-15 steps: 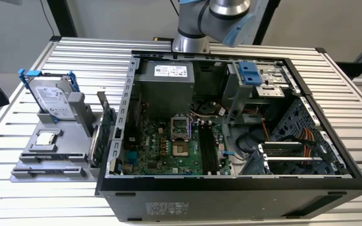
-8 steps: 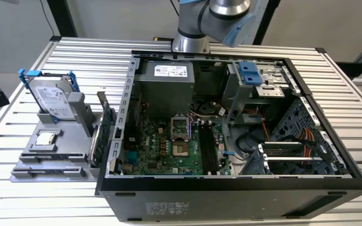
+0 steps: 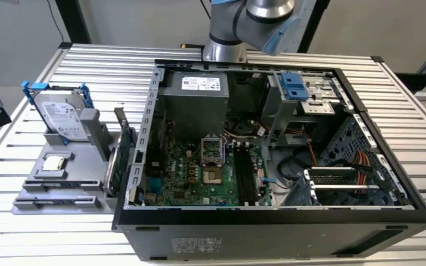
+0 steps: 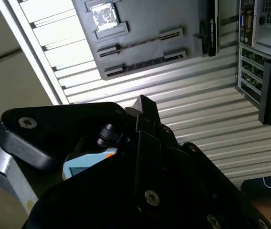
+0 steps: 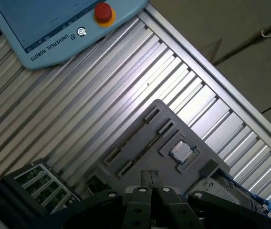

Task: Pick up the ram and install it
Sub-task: 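Pick up the ram and move it above insertion slot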

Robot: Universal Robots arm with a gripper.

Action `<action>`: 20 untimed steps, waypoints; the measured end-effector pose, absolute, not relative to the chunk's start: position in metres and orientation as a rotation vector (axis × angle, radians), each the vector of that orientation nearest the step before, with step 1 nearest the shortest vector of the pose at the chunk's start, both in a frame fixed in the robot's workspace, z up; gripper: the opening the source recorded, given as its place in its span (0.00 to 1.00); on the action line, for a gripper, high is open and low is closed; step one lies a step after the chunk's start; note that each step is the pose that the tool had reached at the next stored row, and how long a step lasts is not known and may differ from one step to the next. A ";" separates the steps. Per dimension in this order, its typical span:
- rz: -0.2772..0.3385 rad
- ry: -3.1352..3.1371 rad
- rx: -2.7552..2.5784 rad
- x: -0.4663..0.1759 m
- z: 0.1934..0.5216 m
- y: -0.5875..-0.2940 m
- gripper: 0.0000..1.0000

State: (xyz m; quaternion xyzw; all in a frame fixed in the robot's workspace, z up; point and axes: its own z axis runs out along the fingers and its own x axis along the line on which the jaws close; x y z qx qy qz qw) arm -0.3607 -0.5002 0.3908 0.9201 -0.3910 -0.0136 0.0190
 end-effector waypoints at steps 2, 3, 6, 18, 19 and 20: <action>-0.042 -1.191 2.865 -0.361 0.391 -0.500 0.00; -0.042 -1.179 2.870 -0.361 0.391 -0.500 0.00; -0.041 -1.144 2.884 -0.361 0.391 -0.500 0.00; -0.038 -1.005 2.934 -0.361 0.391 -0.500 0.00; -0.038 -0.994 2.938 -0.361 0.391 -0.500 0.00; -0.038 -0.982 2.941 -0.361 0.391 -0.500 0.00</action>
